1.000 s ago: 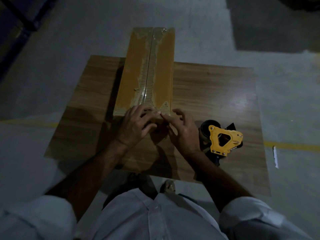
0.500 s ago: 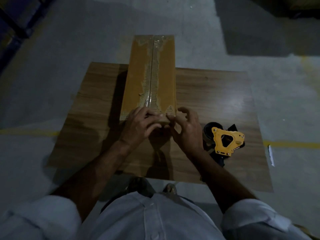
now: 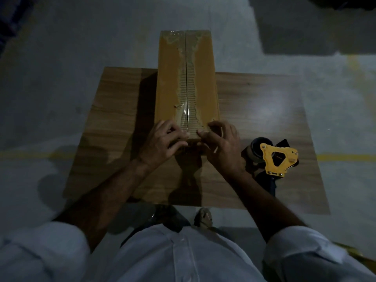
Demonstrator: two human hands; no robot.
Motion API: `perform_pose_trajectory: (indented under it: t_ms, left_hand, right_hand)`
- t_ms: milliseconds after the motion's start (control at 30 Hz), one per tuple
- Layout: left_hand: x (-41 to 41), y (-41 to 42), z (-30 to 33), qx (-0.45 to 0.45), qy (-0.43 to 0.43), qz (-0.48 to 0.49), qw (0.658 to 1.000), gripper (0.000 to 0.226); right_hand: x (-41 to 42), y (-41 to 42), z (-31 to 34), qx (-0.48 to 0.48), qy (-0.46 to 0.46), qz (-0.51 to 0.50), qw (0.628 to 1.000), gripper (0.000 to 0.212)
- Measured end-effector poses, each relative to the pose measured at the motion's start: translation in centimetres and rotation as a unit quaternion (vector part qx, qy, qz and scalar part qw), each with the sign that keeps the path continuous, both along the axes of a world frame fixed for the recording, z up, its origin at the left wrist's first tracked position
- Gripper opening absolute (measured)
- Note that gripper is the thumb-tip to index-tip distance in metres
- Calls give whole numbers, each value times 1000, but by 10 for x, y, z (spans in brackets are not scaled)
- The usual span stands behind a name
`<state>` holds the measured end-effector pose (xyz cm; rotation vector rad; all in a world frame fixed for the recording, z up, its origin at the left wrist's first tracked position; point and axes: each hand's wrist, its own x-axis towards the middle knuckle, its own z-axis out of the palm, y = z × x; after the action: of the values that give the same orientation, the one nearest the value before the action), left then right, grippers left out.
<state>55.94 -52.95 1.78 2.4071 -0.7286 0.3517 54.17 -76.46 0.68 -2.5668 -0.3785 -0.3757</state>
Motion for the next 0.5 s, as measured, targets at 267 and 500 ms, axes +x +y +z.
perform_pose_trajectory:
  t_ms: [267,500]
  left_hand:
    - [-1,16,-1,-56,55,46,996,28]
    - [-3,27,-12,-84,63,16,994,38]
  right_hand:
    - [4,23,26,-33,27,-7,999,33]
    - [-4,37,6,-15,8,-38,999,37]
